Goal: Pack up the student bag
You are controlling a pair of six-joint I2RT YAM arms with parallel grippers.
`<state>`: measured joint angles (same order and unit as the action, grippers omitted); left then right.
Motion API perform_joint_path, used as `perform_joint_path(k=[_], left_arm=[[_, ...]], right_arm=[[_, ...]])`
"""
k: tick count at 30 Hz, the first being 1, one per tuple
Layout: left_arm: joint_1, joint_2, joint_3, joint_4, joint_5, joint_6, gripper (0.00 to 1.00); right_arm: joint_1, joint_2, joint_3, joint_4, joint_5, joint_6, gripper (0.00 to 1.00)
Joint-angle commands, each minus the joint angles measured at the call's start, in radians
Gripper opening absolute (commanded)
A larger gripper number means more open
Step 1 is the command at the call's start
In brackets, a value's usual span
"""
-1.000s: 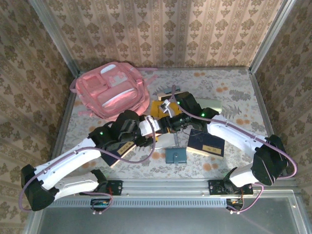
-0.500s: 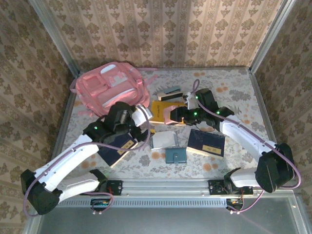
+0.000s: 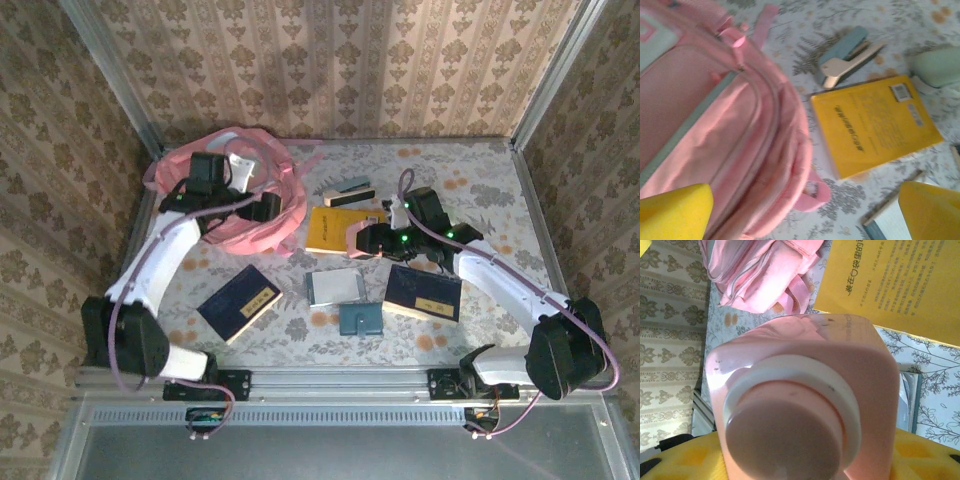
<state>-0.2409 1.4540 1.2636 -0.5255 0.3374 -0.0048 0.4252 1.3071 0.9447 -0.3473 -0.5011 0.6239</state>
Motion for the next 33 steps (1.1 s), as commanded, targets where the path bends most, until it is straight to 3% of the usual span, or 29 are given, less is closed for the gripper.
perform_joint_path(k=[1,3,8,13,16,29,33], left_arm=[[0.042,0.103,0.101,-0.094,-0.072,0.035,0.93],[0.061,0.202,0.178,-0.154,-0.143,0.098,0.91],[0.141,0.36,0.293,-0.187,-0.05,0.124,0.83],[0.144,0.417,0.323,-0.159,0.086,0.194,0.79],[0.147,0.446,0.332,-0.14,0.045,0.228,0.79],[0.164,0.527,0.361,-0.133,0.046,0.239,0.77],[0.163,0.545,0.375,-0.136,0.095,0.222,0.65]], right_arm=[[-0.003,-0.051,-0.021,0.032,-0.016,-0.033,0.22],[-0.002,-0.064,-0.036,0.062,-0.047,-0.029,0.22],[0.0,-0.064,-0.035,0.063,-0.088,-0.035,0.22],[0.002,-0.056,-0.04,0.077,-0.101,-0.037,0.22],[0.001,-0.046,-0.037,0.092,-0.124,-0.029,0.22],[0.018,-0.05,-0.046,0.114,-0.156,-0.026,0.22],[0.026,-0.05,-0.046,0.107,-0.153,-0.031,0.22]])
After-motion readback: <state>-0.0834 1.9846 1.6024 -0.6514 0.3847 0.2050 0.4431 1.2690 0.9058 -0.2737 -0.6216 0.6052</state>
